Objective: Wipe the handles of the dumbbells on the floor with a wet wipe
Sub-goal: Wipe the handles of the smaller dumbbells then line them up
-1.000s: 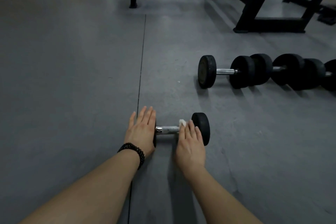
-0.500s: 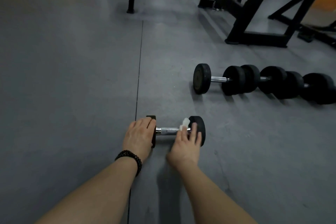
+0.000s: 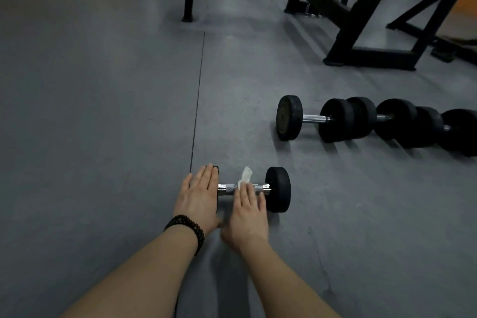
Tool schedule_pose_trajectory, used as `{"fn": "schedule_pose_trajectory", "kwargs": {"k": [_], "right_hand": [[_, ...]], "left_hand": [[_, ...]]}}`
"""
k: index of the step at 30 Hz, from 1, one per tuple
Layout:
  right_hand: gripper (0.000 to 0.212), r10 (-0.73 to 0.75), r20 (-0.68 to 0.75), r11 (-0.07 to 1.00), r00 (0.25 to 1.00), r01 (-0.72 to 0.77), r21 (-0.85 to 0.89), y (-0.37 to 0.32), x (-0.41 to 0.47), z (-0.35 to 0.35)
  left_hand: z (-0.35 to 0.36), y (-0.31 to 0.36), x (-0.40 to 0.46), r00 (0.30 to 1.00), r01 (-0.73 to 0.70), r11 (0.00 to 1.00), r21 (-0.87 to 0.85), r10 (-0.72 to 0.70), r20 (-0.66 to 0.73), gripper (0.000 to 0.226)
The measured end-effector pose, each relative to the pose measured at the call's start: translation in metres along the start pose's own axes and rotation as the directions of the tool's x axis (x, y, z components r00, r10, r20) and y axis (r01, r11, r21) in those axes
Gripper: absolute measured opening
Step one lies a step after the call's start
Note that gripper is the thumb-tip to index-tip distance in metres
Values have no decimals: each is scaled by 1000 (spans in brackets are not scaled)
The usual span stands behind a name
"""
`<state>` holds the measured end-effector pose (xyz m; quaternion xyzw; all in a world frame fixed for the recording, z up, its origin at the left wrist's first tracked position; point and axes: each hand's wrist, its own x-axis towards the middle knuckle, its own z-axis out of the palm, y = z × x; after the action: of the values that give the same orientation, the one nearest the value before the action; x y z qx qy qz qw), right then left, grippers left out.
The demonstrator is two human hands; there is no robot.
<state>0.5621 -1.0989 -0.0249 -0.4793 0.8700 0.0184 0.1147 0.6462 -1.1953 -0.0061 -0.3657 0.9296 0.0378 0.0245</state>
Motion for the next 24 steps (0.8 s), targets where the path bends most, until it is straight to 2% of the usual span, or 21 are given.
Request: {"fn": "schedule_pose_trajectory", "kwargs": {"k": [3, 6, 10, 12, 15, 17, 19, 21, 22, 24], "right_hand": [[89, 71, -67, 994, 995, -76, -76, 22, 10, -2], [86, 162, -89, 982, 983, -169, -80, 27, 11, -1], [87, -77, -63, 997, 995, 77, -7, -3, 14, 4], [84, -115, -82, 993, 990, 111, -48, 0, 18, 3], [79, 145, -165, 984, 976, -159, -75, 23, 20, 0], [77, 197, -143, 974, 970, -210, -82, 24, 20, 1], [81, 39, -129, 997, 991, -47, -60, 4, 25, 8], [83, -126, -109, 990, 986, 132, 43, -15, 27, 16], [83, -149, -115, 985, 982, 157, 65, -15, 26, 18], [82, -99, -178, 995, 979, 100, 0, 2, 26, 17]], "left_hand": [[2, -2, 7, 1000, 17, 1000, 16, -17, 3, 135], [8, -2, 12, 999, 26, 1000, 13, -26, -24, 111], [14, 4, 15, 994, 42, 995, -91, -51, -98, 80], [17, 4, 18, 990, 43, 990, -135, -60, -126, 77], [23, 0, 22, 988, 17, 991, -132, -38, -152, 87], [24, 0, 24, 989, 14, 992, -128, -33, -147, 87], [23, 2, 26, 987, 21, 988, -154, -45, -157, 79], [22, 2, 28, 986, 27, 980, -196, -59, -159, 67], [22, 1, 28, 986, 23, 978, -207, -56, -158, 66], [23, -3, 29, 987, 6, 979, -204, -39, -158, 79]]}}
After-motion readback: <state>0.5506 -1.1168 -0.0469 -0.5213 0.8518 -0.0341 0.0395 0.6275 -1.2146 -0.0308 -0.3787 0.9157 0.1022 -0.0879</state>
